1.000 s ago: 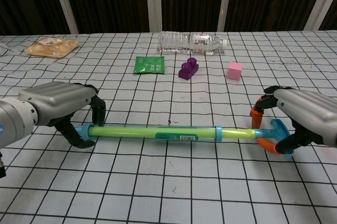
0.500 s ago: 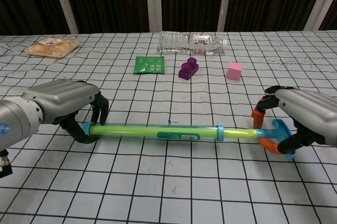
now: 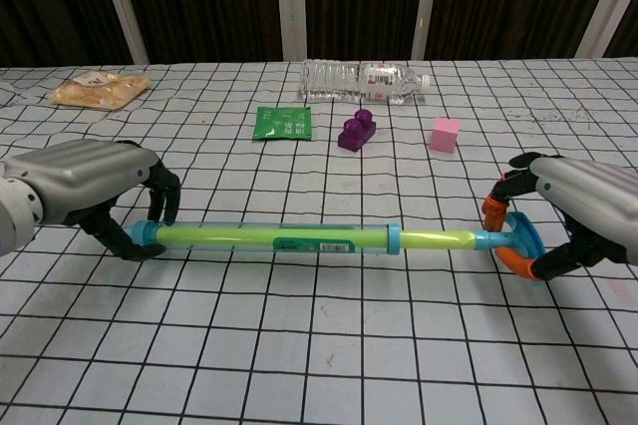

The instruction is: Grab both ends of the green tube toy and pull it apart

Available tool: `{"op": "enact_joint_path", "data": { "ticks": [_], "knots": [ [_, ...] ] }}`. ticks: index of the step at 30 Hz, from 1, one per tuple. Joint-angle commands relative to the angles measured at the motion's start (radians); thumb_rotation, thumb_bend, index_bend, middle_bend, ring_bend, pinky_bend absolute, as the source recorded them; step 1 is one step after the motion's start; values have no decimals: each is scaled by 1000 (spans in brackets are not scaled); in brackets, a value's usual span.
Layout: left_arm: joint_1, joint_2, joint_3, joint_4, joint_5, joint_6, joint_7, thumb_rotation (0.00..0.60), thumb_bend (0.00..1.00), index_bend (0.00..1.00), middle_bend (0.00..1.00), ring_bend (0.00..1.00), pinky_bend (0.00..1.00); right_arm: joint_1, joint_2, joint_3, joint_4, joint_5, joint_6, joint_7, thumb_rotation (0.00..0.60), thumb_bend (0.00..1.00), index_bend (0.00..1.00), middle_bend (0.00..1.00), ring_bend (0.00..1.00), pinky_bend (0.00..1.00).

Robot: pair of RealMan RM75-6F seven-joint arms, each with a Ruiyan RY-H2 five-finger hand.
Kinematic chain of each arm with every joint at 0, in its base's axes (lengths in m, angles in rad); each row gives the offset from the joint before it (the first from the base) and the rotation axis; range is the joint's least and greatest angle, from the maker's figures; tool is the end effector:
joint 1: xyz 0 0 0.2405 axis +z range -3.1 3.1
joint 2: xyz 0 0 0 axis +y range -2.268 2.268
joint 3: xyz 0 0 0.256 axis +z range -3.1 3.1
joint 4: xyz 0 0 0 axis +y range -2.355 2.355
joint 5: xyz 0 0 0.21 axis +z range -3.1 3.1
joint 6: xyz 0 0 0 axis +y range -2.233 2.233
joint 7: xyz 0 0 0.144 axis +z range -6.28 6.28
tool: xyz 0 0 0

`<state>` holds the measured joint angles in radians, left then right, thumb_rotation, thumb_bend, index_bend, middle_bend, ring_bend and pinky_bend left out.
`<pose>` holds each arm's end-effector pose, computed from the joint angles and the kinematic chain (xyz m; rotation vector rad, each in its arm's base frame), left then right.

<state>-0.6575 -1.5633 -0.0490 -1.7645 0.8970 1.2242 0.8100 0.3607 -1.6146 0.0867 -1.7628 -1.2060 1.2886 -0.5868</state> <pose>-0.1577 0.2720 -0.0222 -1.8480 -0.8845 -0.6468 -0.1768 -0.2278 -0.0133 1.6242 -1.0763 0.9037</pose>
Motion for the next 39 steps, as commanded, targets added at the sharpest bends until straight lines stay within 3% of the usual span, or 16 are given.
{"op": "enact_joint_path", "data": {
  "ticks": [1, 19, 39],
  "knots": [
    [11, 24, 8, -15, 11, 0, -19, 600, 513, 575, 553, 132, 21, 0, 3, 3, -5, 0, 3, 0, 600, 462, 614, 302, 0, 0],
    [68, 203, 56, -46, 94, -18, -125, 600, 524, 578, 560, 131, 21, -2, 60, 18, -17, -6, 26, -7, 600, 462, 615, 303, 0, 0],
    [94, 275, 45, -29, 88, -34, -170, 600, 527, 581, 572, 132, 21, -13, 131, 55, 34, 47, 28, 39, 600, 462, 616, 303, 0, 0]
  ]
}}
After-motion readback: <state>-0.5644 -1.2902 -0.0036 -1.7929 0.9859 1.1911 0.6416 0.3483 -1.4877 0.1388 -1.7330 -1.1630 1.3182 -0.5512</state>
